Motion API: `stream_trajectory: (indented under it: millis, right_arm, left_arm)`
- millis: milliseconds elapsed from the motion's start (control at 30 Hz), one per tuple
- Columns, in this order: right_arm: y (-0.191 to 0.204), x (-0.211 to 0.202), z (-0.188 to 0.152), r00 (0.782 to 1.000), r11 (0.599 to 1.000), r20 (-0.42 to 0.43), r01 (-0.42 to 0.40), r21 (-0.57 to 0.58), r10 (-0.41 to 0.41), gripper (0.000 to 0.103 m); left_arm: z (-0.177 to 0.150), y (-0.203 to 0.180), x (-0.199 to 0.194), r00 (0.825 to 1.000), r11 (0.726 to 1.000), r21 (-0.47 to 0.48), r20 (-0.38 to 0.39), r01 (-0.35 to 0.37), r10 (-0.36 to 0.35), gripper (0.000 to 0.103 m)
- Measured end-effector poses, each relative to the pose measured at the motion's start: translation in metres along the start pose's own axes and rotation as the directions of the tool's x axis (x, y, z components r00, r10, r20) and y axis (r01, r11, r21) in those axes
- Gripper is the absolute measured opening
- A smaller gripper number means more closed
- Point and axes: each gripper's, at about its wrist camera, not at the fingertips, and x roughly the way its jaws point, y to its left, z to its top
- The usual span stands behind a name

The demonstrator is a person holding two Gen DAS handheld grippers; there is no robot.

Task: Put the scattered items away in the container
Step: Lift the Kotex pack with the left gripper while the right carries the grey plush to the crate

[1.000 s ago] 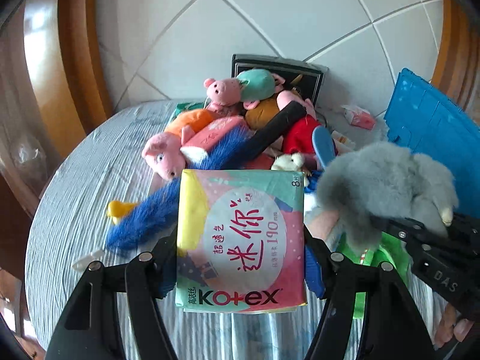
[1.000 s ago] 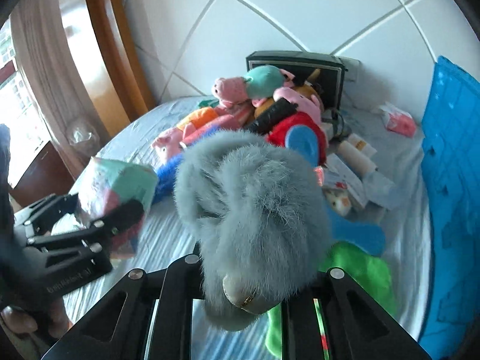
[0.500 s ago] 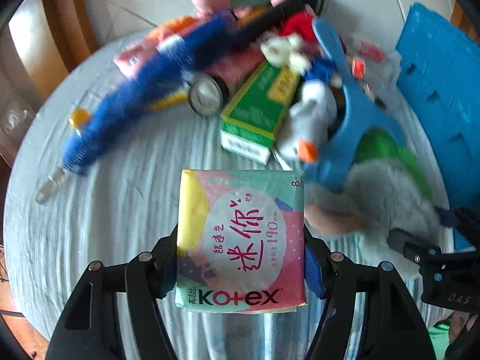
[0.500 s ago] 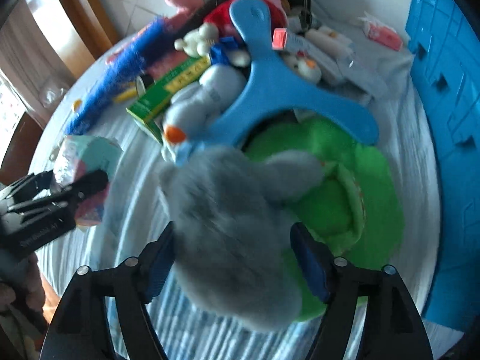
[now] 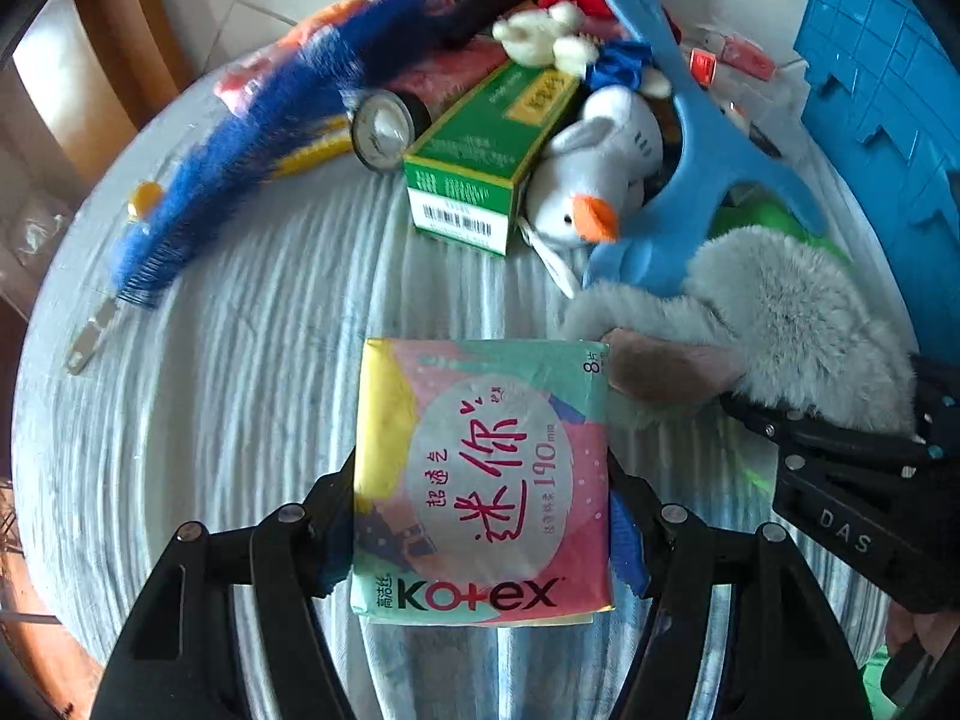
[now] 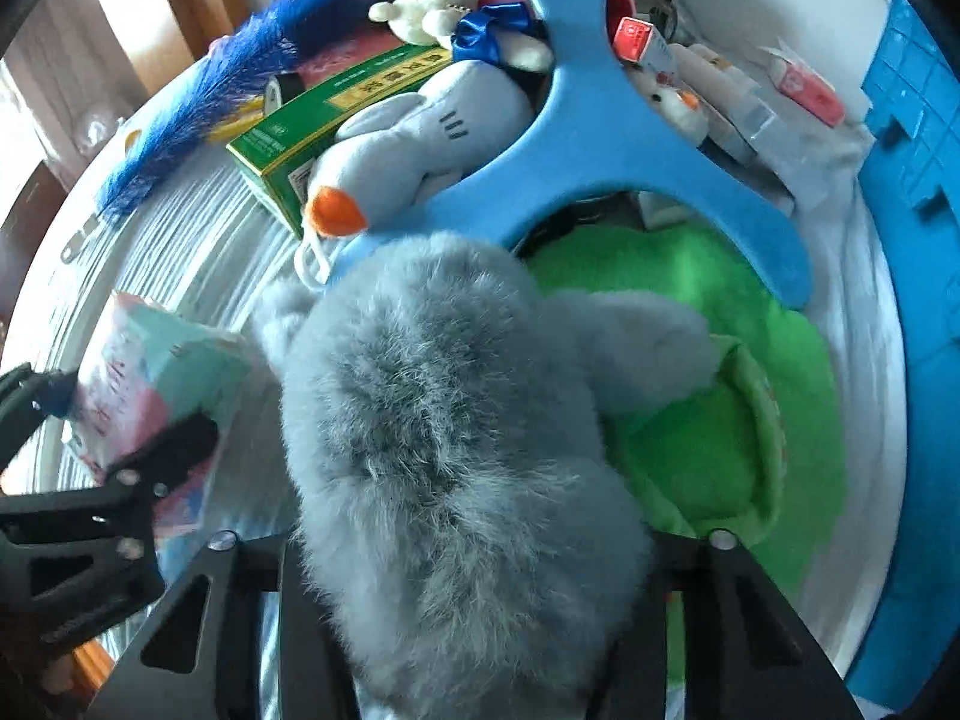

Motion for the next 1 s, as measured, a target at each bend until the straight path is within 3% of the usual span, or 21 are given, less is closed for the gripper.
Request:
stream_trajectory:
  millis: [200,433,600,1000]
  right_arm:
    - [-0.007,-0.04,0.002,0.987,0.993,0.11,-0.11,-0.033,0.113,0.036]
    - [-0.01,-0.113,0.01,0.95,0.984,0.262,-0.154,-0.084,0.171,0.036]
    - [-0.001,-0.17,0.016,0.917,0.988,0.372,-0.119,-0.097,0.147,0.036]
    - [0.019,-0.288,0.011,0.847,0.999,0.532,0.012,-0.045,0.014,0.036]
  left_arm:
    - [0.009,-0.009,-0.049,0.993,0.999,-0.028,0.108,-0.041,0.044,0.066]
    - [0.024,-0.016,-0.117,0.964,0.999,-0.029,0.263,-0.028,0.035,0.066]
    - [0.029,-0.011,-0.164,0.923,1.0,0.012,0.384,0.001,-0.005,0.066]
    - [0.035,-0.01,-0.238,0.836,0.987,0.102,0.525,0.125,-0.16,0.066]
